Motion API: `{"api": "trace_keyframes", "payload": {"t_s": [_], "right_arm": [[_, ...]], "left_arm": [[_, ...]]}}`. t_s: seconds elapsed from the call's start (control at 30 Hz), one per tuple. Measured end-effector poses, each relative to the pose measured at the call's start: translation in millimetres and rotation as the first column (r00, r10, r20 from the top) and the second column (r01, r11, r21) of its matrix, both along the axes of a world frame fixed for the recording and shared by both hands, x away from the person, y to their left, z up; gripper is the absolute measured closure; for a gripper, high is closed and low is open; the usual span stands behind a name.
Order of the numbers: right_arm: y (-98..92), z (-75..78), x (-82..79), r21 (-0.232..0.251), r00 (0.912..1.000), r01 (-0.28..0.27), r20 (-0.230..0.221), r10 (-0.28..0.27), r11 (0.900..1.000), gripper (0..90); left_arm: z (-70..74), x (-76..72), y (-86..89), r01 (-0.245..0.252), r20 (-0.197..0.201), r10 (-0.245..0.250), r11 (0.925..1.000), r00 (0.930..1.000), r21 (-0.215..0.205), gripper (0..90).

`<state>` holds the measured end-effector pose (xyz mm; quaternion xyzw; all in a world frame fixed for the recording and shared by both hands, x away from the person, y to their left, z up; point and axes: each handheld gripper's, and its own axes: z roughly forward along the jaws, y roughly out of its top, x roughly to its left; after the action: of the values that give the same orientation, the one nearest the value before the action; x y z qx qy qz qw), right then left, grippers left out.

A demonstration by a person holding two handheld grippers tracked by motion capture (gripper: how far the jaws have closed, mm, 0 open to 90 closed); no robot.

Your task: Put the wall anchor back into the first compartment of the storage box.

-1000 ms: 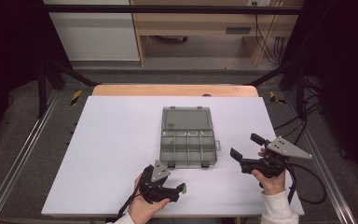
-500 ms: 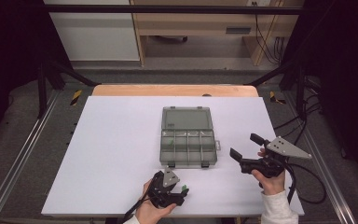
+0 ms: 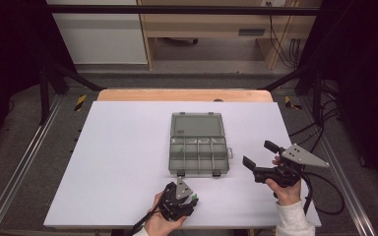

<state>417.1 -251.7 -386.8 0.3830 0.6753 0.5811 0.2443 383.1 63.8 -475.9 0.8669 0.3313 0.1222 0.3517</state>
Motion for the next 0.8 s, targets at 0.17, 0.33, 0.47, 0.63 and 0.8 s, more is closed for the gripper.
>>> {"api": "trace_keyframes", "payload": {"t_s": [0.17,0.33,0.47,0.63,0.8], "right_arm": [[0.2,0.2,-0.2,-0.003,1.0000,0.000,0.000,0.000,1.000,3.2],[-0.1,0.5,-0.7,-0.001,1.0000,-0.002,-0.002,0.002,1.000,3.1],[-0.5,0.8,-0.9,-0.003,1.0000,-0.002,-0.001,0.002,1.000,3.2],[-0.4,0.8,-0.9,-0.002,1.0000,-0.001,-0.001,0.001,1.000,3.1],[0.3,0.6,-0.3,0.000,1.0000,-0.001,0.002,0.001,1.000,3.1]], "left_arm": [[-0.4,-3.3,-3.0,0.001,0.020,-0.001,0.9999,0.9998,0.012,66.7],[0.8,-1.3,-0.1,0.011,0.001,-0.011,0.9999,0.9999,0.013,74.5],[1.8,1.6,3.0,0.013,-0.014,-0.013,0.9998,0.9998,0.014,80.0],[2.2,4.4,5.7,0.015,-0.036,-0.015,0.9999,0.9993,0.003,83.1],[2.3,3.9,5.2,0.021,-0.034,-0.020,0.9997,0.9992,0.009,83.3]]}}
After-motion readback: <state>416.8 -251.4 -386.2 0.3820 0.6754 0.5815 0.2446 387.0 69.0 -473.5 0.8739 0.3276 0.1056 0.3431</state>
